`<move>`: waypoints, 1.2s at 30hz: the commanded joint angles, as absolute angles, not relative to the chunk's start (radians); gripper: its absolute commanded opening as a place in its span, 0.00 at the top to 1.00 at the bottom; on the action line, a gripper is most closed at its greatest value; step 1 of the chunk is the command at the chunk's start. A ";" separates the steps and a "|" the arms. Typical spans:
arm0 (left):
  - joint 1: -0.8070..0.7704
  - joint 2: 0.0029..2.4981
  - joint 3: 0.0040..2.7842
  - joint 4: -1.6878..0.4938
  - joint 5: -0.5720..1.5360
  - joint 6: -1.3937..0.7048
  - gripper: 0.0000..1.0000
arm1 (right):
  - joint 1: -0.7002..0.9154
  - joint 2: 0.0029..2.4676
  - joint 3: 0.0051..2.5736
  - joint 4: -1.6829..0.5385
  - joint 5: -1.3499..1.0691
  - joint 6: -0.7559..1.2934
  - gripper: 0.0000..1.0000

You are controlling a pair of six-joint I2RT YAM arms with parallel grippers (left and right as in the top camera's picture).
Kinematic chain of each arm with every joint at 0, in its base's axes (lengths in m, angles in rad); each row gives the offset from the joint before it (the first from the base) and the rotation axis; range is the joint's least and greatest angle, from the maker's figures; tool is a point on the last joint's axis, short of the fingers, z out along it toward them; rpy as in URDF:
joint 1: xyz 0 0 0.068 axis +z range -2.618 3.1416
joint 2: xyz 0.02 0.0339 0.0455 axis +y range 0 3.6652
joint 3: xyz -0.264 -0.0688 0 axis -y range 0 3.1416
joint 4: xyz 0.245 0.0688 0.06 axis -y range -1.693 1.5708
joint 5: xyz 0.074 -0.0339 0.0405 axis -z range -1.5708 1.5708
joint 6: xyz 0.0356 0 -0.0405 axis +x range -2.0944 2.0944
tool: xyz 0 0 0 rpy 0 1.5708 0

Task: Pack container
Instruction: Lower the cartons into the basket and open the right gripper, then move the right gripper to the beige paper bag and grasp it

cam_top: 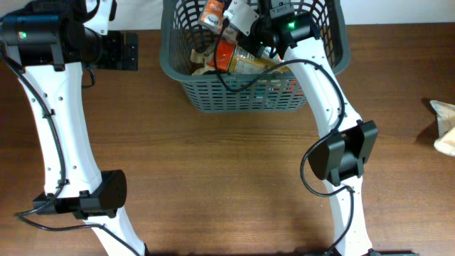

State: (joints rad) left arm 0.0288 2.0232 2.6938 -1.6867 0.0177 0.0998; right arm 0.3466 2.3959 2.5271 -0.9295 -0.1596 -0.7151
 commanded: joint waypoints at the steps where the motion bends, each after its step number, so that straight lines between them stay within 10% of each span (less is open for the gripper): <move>1: 0.031 1.999 2.690 -1.687 0.010 0.091 0.01 | 0.344 2.391 2.554 -0.918 -0.179 -0.644 0.46; 8: 0.031 1.999 2.690 -1.687 0.010 0.091 0.01 | 0.299 2.238 2.687 -0.957 -0.035 -0.313 0.23; 20: 0.031 1.999 2.690 -1.687 0.010 0.091 0.01 | -0.057 1.991 2.761 -1.232 0.214 -0.051 0.24; 36: 0.031 1.999 2.690 -1.687 0.010 0.091 0.01 | -0.702 2.006 1.947 -0.926 0.171 0.058 0.20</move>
